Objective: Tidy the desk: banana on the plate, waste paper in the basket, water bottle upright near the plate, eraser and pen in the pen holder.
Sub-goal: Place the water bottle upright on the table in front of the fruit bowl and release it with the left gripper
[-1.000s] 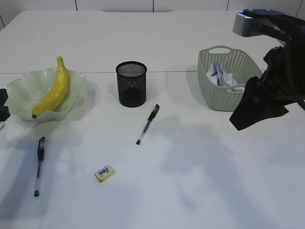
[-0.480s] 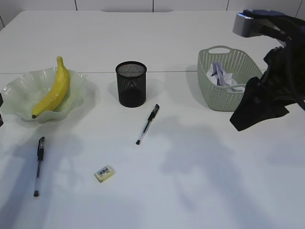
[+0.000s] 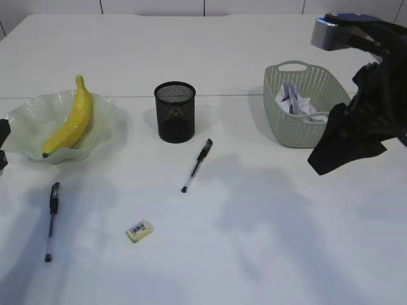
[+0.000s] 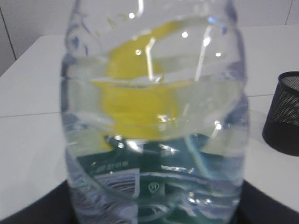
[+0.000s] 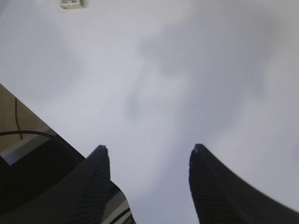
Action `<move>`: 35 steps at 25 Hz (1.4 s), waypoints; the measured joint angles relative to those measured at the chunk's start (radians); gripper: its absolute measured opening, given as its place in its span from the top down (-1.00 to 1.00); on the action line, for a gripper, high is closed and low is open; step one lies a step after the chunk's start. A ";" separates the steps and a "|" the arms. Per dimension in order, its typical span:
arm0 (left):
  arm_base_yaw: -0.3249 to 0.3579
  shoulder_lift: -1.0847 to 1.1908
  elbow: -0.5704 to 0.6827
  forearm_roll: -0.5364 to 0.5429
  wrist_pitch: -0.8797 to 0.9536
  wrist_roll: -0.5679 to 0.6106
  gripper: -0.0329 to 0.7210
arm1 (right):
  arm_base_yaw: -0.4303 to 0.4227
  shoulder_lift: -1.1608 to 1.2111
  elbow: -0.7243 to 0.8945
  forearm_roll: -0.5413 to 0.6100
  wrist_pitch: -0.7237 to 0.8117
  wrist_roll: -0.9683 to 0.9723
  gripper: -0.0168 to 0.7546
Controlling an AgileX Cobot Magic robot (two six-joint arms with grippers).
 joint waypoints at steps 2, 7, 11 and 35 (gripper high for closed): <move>0.000 -0.032 0.000 0.013 0.018 0.000 -0.15 | 0.000 0.000 0.000 -0.002 0.000 0.000 -0.09; 0.000 -0.088 0.002 0.021 0.042 0.000 -0.15 | 0.000 0.000 0.000 -0.008 0.024 0.007 -0.09; 0.000 -0.090 0.004 0.023 0.081 0.000 -0.15 | 0.000 -0.010 0.000 -0.031 0.019 0.020 -0.09; 0.000 0.220 -0.115 -0.130 -0.004 -0.002 -0.15 | 0.000 -0.017 0.000 -0.039 0.001 0.027 -0.09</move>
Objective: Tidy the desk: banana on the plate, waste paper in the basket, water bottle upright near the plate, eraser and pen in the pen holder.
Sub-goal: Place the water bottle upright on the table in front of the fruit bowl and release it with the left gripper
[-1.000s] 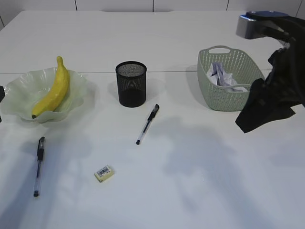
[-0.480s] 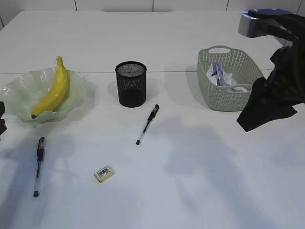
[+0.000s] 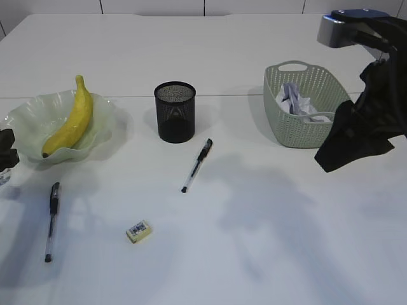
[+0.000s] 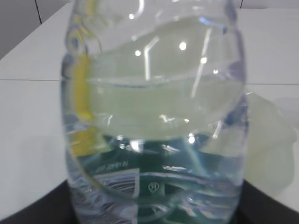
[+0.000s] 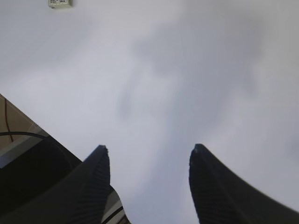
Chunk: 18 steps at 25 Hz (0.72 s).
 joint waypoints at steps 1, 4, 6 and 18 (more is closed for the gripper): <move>0.000 0.009 -0.002 0.000 0.000 0.000 -0.15 | 0.000 0.000 0.000 0.000 0.000 0.000 -0.09; 0.000 0.019 -0.004 0.007 0.000 0.000 -0.15 | 0.000 0.000 0.000 0.000 -0.004 0.000 -0.09; 0.000 0.019 -0.006 0.016 0.000 0.000 -0.15 | 0.000 0.000 0.000 0.000 -0.006 0.000 -0.09; 0.000 0.048 -0.078 0.038 0.000 0.000 -0.15 | 0.000 0.000 0.000 0.026 -0.034 0.000 -0.09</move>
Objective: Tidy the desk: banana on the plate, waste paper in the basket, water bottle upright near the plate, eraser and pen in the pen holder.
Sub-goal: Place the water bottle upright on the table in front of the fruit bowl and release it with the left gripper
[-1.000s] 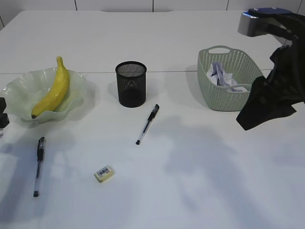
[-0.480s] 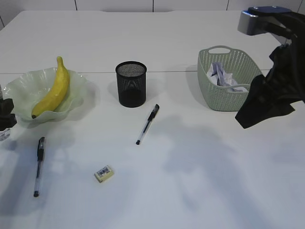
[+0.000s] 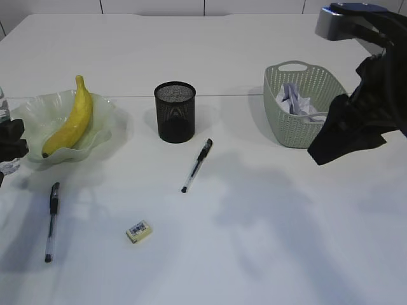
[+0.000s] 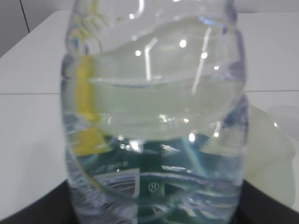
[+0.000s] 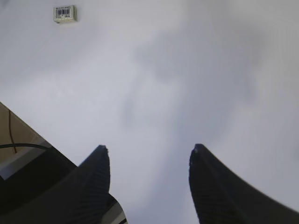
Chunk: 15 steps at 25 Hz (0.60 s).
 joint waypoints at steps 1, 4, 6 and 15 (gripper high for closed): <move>0.000 0.007 -0.004 0.000 -0.002 0.000 -0.15 | 0.000 0.000 0.000 0.000 -0.002 0.000 -0.09; 0.000 0.033 -0.008 0.000 -0.002 0.000 -0.15 | 0.000 0.000 0.000 0.004 -0.005 -0.003 -0.09; 0.000 0.039 -0.008 0.000 0.000 0.000 -0.15 | 0.000 0.000 0.000 0.003 -0.007 -0.004 -0.09; 0.000 0.016 -0.010 0.000 0.000 -0.004 -0.15 | 0.000 0.000 0.000 0.003 -0.011 -0.011 -0.09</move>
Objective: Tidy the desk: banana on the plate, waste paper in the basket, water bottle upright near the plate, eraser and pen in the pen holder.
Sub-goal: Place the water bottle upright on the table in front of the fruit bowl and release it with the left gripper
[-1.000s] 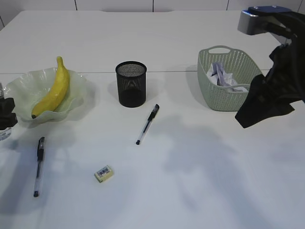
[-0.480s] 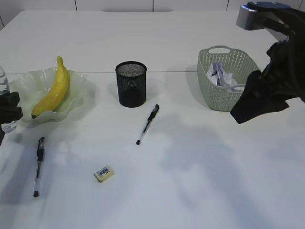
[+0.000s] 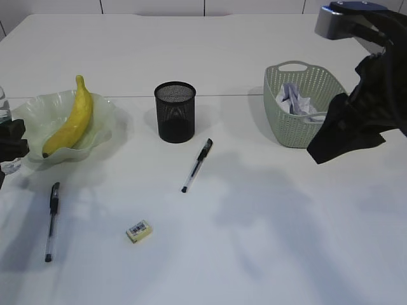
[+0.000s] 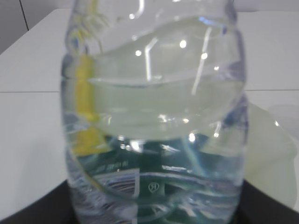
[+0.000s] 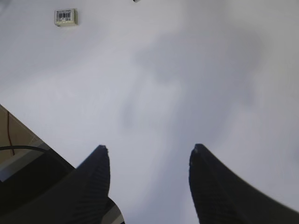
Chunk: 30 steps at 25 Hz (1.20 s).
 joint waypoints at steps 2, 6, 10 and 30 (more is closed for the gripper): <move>0.000 0.000 0.000 0.000 0.000 0.000 -0.15 | 0.000 0.000 0.000 0.000 0.000 0.000 -0.09; 0.000 0.000 0.000 -0.008 0.000 -0.002 -0.15 | 0.000 0.000 0.000 0.009 0.000 0.000 -0.09; 0.000 0.000 0.000 -0.015 0.000 -0.002 -0.15 | 0.000 0.000 0.000 0.013 0.008 0.000 -0.09; 0.000 0.000 -0.018 0.144 0.000 -0.021 -0.15 | 0.000 0.000 0.000 0.015 0.015 -0.002 -0.09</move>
